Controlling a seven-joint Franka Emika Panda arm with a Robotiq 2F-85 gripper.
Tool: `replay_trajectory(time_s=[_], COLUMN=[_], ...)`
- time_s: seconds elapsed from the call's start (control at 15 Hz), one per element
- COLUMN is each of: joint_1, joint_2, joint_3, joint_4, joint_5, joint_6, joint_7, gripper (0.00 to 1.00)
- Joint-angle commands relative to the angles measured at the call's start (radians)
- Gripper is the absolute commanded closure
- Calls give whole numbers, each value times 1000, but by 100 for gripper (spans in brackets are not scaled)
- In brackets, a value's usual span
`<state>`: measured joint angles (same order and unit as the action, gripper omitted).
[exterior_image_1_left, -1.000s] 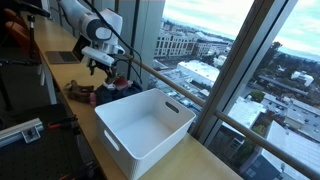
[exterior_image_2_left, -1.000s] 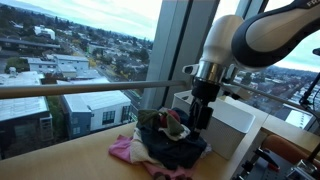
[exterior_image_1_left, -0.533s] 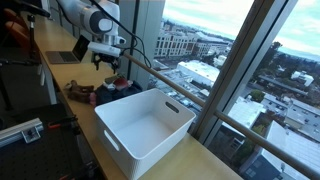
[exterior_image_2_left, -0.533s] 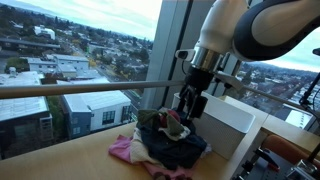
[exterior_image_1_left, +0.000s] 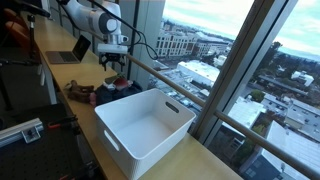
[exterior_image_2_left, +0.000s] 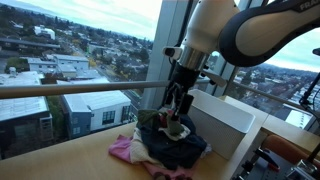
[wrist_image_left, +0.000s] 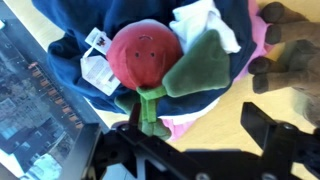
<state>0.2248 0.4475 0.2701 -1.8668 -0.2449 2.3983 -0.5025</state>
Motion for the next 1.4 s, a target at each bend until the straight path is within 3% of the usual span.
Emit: replay_trajectory(time_s=[0.0, 0.67, 0.8, 1.0, 1.33], joint_1=[23, 39, 18, -12, -114], joint_2=[95, 300, 314, 268, 80], joint_3=[-49, -130, -123, -109, -69], joint_4=[111, 149, 146, 131, 76], joint_5=[-101, -176, -149, -117, 23], joint_6=[-12, -37, -39, -42, -69], joint_7=[-12, 77, 77, 77, 37], gripper=[0, 0, 26, 50, 85])
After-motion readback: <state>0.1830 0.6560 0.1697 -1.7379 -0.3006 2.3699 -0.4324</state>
